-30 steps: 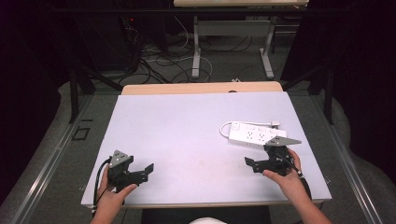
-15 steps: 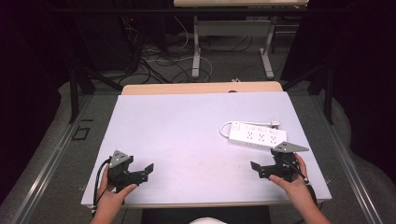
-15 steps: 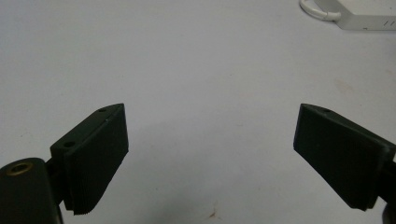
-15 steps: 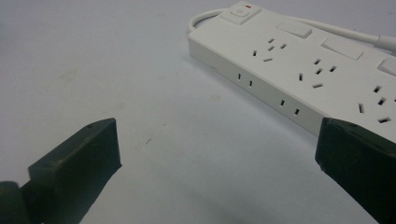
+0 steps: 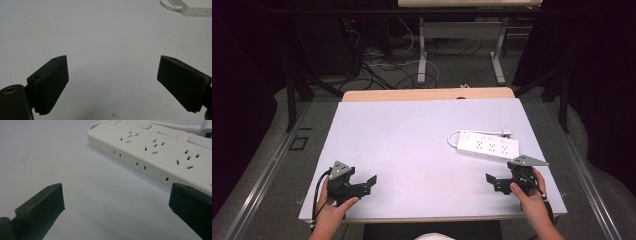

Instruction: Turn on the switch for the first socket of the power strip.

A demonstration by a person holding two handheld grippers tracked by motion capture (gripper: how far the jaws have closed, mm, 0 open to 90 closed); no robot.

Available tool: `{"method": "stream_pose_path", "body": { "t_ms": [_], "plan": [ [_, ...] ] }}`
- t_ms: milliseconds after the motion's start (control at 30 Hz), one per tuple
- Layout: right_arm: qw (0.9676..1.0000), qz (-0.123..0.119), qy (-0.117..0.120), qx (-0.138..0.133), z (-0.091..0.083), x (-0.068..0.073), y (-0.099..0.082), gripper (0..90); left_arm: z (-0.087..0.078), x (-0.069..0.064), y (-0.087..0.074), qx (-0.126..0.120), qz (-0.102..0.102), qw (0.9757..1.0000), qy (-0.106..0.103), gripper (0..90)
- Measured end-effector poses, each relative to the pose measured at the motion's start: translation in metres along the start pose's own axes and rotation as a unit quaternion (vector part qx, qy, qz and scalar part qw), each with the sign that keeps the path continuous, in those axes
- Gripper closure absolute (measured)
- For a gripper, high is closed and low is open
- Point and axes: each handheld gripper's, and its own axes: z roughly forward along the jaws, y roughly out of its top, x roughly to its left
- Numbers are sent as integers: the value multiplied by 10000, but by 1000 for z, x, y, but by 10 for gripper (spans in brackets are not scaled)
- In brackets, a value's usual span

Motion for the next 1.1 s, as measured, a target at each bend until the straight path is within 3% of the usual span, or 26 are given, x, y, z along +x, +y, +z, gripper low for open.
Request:
{"method": "stream_pose_path", "body": {
  "t_ms": [667,1100],
  "plan": [
    [9998,16,-189,48,-1,-17,-7,0,1,1,0,2,-9,10000,-13,102],
    [9997,60,-234,49,0,-18,-8,0,1,2,0,31,-12,10000,-8,102]
  ]
}}
